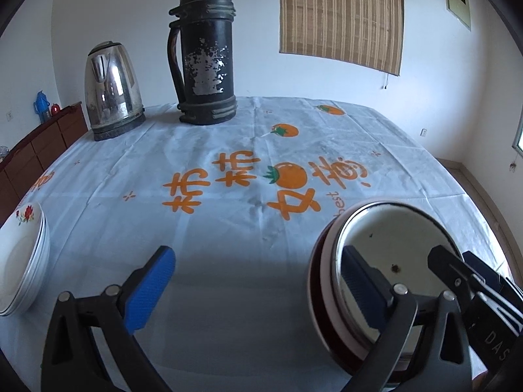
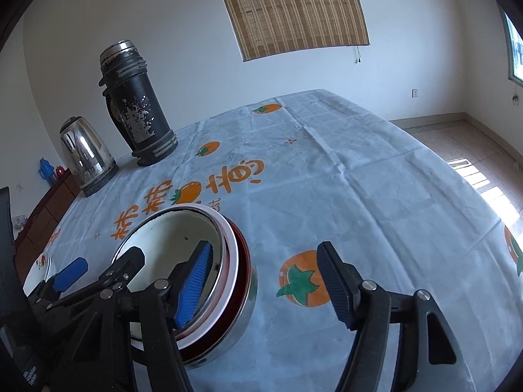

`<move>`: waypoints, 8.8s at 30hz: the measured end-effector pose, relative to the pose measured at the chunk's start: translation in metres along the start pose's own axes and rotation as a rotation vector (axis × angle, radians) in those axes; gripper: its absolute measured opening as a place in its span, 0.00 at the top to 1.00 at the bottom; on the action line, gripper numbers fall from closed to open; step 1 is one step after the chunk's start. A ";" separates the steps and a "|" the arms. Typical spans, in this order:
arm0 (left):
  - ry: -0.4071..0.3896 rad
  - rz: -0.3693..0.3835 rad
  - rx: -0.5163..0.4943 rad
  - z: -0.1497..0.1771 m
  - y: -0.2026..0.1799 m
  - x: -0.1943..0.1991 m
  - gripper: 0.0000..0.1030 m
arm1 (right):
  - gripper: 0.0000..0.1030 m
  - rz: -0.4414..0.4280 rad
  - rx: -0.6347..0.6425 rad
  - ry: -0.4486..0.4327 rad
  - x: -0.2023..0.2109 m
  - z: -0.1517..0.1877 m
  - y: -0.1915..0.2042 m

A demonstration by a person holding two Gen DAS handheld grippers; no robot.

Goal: Organize plates and bowls
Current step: 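Close both tools on the rim of the nested bowl stack, then lift the bowl stack and carry it toward the floral plate stack, then lower the bowl stack onto the floral plates and open both tools, then withdraw both tools from the bowl stack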

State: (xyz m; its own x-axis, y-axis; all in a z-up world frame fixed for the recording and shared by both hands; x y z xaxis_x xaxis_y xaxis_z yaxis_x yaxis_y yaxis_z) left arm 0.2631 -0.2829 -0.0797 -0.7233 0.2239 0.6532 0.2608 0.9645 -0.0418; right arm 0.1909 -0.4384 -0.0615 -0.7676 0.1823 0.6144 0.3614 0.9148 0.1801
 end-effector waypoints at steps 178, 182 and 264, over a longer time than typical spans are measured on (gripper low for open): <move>-0.115 -0.037 0.287 0.026 0.277 0.120 0.76 | 0.73 -0.391 0.074 0.072 0.050 0.090 0.326; -0.120 -0.056 0.309 0.018 0.295 0.116 0.76 | 0.73 -0.412 0.088 0.074 0.045 0.083 0.346; -0.216 -0.293 0.287 0.009 0.384 0.065 0.01 | 0.20 -0.379 0.169 -0.156 -0.001 0.050 0.384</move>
State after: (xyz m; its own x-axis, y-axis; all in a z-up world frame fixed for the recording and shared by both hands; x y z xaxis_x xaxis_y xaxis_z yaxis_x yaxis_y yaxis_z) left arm 0.3104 0.1038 -0.0600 -0.8646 -0.0692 0.4976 -0.1402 0.9843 -0.1068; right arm 0.3037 -0.0690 -0.0313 -0.9047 -0.1370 0.4034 -0.0426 0.9712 0.2342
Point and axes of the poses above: each gripper's, at about its wrist camera, not at the fingertips, and x roughly against the way its jaws point, y to its left, z to its underside, the point moved 10 cm from there along -x, roughly the way its jaws point, and after that the axes turned 2 degrees about x, right-handed, at the moved point
